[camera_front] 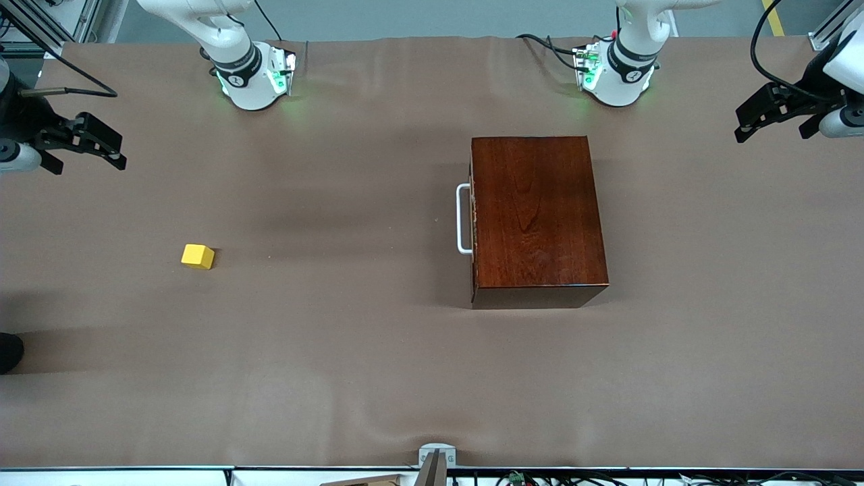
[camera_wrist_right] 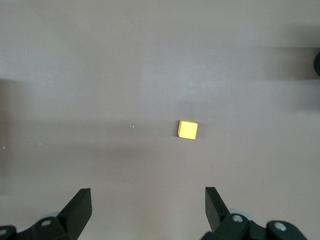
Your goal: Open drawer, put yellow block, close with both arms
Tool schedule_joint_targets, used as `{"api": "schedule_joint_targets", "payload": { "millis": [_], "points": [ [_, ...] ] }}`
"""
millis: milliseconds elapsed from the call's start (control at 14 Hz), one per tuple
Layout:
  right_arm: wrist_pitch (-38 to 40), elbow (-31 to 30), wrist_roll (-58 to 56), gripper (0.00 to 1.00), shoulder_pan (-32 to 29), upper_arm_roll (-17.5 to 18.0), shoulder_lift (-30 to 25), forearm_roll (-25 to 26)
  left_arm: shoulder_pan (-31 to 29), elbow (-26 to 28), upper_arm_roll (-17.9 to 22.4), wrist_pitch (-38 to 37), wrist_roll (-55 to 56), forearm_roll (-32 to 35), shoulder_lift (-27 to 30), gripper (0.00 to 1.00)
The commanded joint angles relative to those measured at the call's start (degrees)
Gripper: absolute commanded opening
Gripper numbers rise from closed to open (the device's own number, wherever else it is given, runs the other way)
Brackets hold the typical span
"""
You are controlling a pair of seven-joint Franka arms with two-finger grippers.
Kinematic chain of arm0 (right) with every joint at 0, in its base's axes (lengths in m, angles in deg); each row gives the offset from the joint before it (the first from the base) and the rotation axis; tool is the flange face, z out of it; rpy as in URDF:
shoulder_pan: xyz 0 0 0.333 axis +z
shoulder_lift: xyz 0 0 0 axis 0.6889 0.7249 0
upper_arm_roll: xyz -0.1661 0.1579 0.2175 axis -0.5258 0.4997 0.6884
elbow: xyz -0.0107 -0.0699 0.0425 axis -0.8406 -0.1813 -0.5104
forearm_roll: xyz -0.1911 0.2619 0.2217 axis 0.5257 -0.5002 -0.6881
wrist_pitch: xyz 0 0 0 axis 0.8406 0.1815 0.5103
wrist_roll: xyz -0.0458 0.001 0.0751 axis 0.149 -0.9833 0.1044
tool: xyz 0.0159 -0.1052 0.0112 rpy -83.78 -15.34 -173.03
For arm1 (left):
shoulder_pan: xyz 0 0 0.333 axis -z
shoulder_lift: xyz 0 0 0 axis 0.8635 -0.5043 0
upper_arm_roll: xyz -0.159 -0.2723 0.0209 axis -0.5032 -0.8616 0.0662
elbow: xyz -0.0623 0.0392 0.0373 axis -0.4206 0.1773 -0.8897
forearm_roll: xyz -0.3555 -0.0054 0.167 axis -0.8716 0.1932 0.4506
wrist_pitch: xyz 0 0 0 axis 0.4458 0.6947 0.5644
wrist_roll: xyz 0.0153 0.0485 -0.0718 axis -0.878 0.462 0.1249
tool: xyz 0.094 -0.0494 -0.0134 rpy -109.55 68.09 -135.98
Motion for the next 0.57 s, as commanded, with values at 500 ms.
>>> {"api": "schedule_joint_targets", "payload": {
  "millis": [500],
  "points": [
    [0.3,0.3,-0.4,1.00,0.1,-0.4,0.1,-0.9,0.3,-4.5,-1.6,-1.6,-0.5,-0.4,-2.3,1.00]
  ]
}}
